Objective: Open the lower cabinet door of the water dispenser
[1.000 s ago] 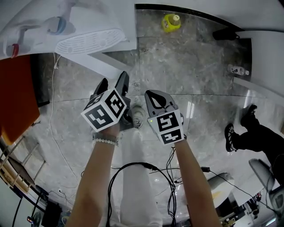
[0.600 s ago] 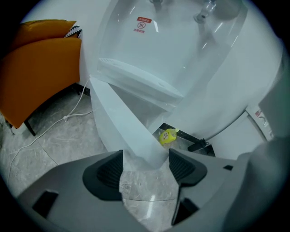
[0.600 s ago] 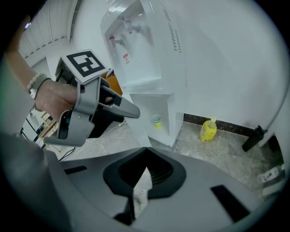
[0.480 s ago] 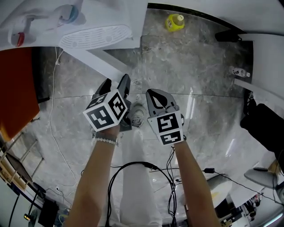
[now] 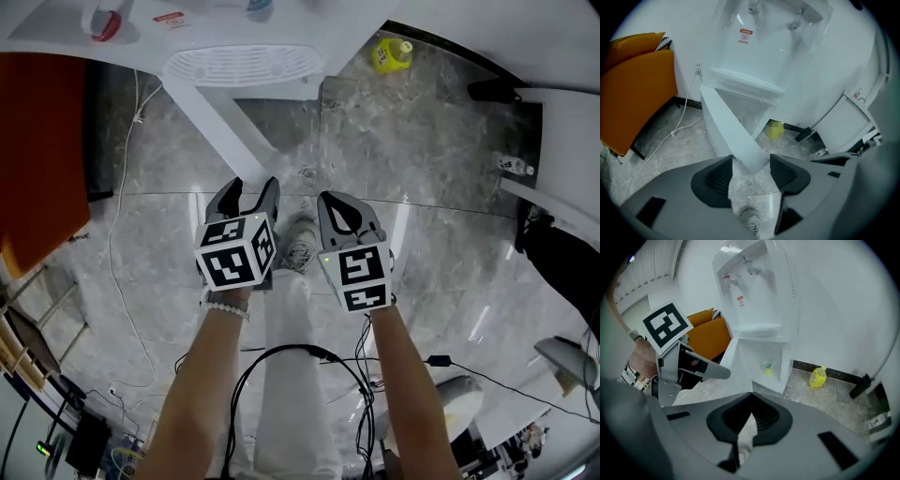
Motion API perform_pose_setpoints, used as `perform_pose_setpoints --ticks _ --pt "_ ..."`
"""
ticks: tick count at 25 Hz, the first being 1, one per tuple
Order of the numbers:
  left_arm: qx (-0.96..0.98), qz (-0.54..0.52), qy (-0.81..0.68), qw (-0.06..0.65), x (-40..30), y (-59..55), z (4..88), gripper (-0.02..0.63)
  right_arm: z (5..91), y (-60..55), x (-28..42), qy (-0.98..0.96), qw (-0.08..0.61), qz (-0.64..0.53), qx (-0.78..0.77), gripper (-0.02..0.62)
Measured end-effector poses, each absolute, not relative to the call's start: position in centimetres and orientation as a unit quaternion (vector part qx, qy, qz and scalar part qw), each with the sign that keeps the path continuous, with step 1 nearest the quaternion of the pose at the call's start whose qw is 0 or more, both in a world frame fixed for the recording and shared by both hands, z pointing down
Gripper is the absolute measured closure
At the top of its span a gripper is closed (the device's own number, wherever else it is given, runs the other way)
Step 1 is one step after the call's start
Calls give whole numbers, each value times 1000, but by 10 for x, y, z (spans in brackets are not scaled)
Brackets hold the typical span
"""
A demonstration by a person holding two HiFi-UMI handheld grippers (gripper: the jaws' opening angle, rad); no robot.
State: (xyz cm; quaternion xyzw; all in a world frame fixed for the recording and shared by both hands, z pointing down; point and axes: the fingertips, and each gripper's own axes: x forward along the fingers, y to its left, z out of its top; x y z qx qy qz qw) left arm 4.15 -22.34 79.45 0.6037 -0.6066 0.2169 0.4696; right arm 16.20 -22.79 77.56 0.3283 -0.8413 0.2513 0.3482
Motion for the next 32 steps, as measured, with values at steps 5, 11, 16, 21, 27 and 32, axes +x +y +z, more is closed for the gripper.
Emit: perform_pose_setpoints --ticks 5,11,16,21,27,32 --pt "612 230 -605 455 20 -197 793 362 769 -216 141 -843 351 246 325 591" --pt "610 242 -616 435 -10 -169 790 408 762 -203 114 -842 353 246 325 591" --pt "598 258 -629 424 -46 -146 789 423 760 -187 93 -845 367 236 309 591" --pt "573 264 -656 414 -90 -128 786 436 754 -177 70 -852 370 227 292 591" --pt "544 268 -689 396 -144 -117 786 465 751 -170 51 -855 378 217 283 591" --pt "528 270 -708 383 -182 -118 787 491 749 -166 40 -855 381 213 279 591"
